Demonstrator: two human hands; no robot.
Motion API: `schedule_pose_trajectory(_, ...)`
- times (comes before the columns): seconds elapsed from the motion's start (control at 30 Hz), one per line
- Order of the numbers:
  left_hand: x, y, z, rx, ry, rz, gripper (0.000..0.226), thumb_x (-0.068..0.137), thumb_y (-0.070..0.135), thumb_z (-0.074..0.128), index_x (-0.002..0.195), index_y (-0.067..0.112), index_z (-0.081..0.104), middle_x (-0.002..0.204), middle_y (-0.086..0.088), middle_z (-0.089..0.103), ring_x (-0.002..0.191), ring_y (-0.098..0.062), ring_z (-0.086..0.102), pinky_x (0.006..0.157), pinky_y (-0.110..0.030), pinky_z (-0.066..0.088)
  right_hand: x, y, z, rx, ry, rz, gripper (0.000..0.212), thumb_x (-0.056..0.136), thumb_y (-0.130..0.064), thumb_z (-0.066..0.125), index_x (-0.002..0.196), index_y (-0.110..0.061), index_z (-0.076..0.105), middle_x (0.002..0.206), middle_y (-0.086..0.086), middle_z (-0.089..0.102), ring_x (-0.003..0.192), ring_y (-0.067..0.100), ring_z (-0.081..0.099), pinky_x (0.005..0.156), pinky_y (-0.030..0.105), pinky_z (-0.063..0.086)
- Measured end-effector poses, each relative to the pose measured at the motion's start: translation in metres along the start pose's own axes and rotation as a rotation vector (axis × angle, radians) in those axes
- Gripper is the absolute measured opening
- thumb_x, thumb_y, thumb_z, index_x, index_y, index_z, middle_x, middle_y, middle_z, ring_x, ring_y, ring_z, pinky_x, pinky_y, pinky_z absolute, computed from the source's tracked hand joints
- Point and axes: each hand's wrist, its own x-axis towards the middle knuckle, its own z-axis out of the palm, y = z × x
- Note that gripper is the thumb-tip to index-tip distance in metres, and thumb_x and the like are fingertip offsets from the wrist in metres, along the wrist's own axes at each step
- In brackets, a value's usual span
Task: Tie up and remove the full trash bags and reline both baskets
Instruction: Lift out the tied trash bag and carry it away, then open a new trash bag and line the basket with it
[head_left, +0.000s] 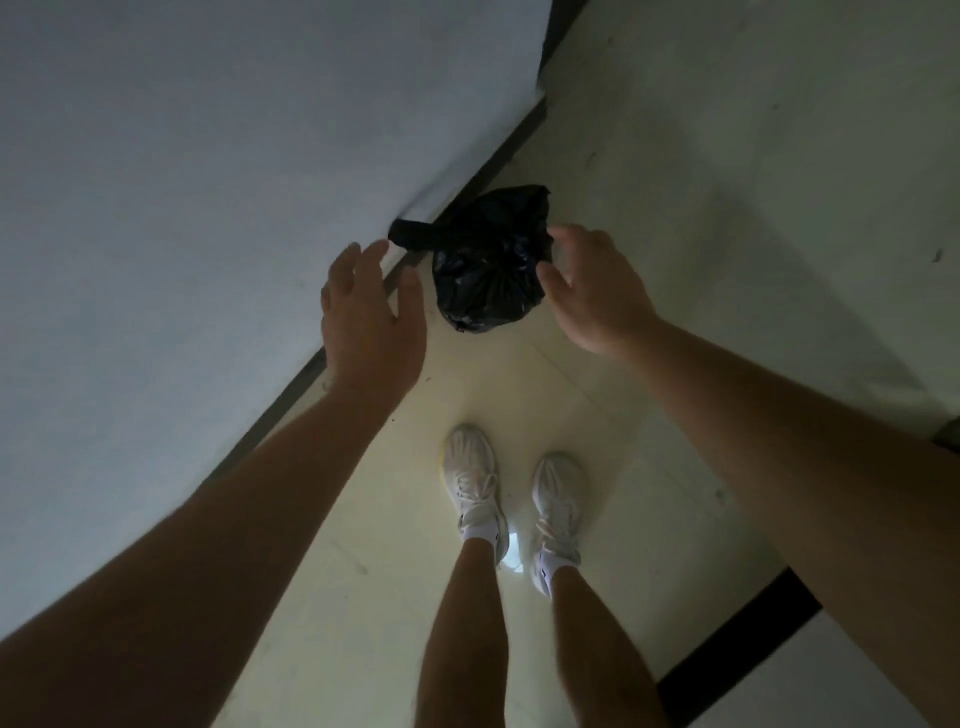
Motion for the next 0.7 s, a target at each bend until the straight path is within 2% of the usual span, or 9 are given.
schedule_pose_trajectory(0.07,-0.018,0.009,-0.014,0.088,-0.021,-0.004,0.054,0.103,0.043,0.037,0.151,0.02,0.033,0.162,-0.008,0.022,0.147,-0.027,0.021,0.116,-0.047,0.023,-0.021,-0.01,-0.017,-0.067,0.02,-0.061,0.055,0.104,-0.037,0.041,0.154,-0.019,0.027,0.156,0.013,0.029,0.137,0.03,0.039,0.106,0.041,0.038)
schedule_pose_trajectory(0.17,-0.052,0.028,-0.05,0.115,0.017,0.036,0.057,0.104,0.046,0.033,0.154,0.02,0.026,0.164,-0.008,0.014,0.15,-0.028,0.013,0.118,-0.052,0.018,-0.062,-0.031,-0.045,-0.122,0.119,-0.177,0.06,0.104,-0.042,0.039,0.157,-0.018,0.022,0.163,0.015,0.015,0.145,0.034,0.026,0.112,0.044,0.031)
schedule_pose_trajectory(0.3,-0.118,0.064,-0.129,0.099,0.14,0.041,0.059,0.103,0.047,0.032,0.154,0.018,0.025,0.164,-0.009,0.015,0.151,-0.028,0.013,0.119,-0.053,0.019,-0.135,-0.087,-0.084,-0.136,0.265,-0.354,0.059,0.104,-0.043,0.039,0.155,-0.015,0.027,0.162,0.019,0.017,0.145,0.036,0.029,0.113,0.045,0.033)
schedule_pose_trajectory(0.43,-0.196,0.085,-0.237,0.175,0.269,0.062,0.06,0.102,0.041,0.043,0.153,0.017,0.026,0.164,-0.011,0.013,0.151,-0.031,0.011,0.118,-0.052,0.016,-0.22,-0.174,-0.115,-0.086,0.246,-0.503,0.059,0.105,-0.045,0.037,0.154,-0.014,0.029,0.162,0.019,0.018,0.146,0.033,0.027,0.115,0.04,0.029)
schedule_pose_trajectory(0.53,-0.255,0.072,-0.324,0.259,0.388,0.024,0.06,0.101,0.041,0.043,0.153,0.017,0.026,0.164,-0.013,0.012,0.151,-0.033,0.013,0.118,-0.058,0.02,-0.283,-0.24,-0.121,-0.081,0.184,-0.616,0.06,0.105,-0.047,0.036,0.154,-0.015,0.028,0.163,0.017,0.017,0.148,0.032,0.024,0.117,0.045,0.03)
schedule_pose_trajectory(0.7,-0.369,0.017,-0.459,0.283,0.652,-0.098,0.058,0.101,0.042,0.037,0.153,0.017,0.03,0.163,-0.012,0.016,0.15,-0.034,0.016,0.117,-0.058,0.021,-0.379,-0.373,-0.118,-0.12,0.161,-0.957,0.06,0.104,-0.047,0.034,0.154,-0.014,0.03,0.163,0.017,0.019,0.148,0.031,0.023,0.117,0.043,0.025)
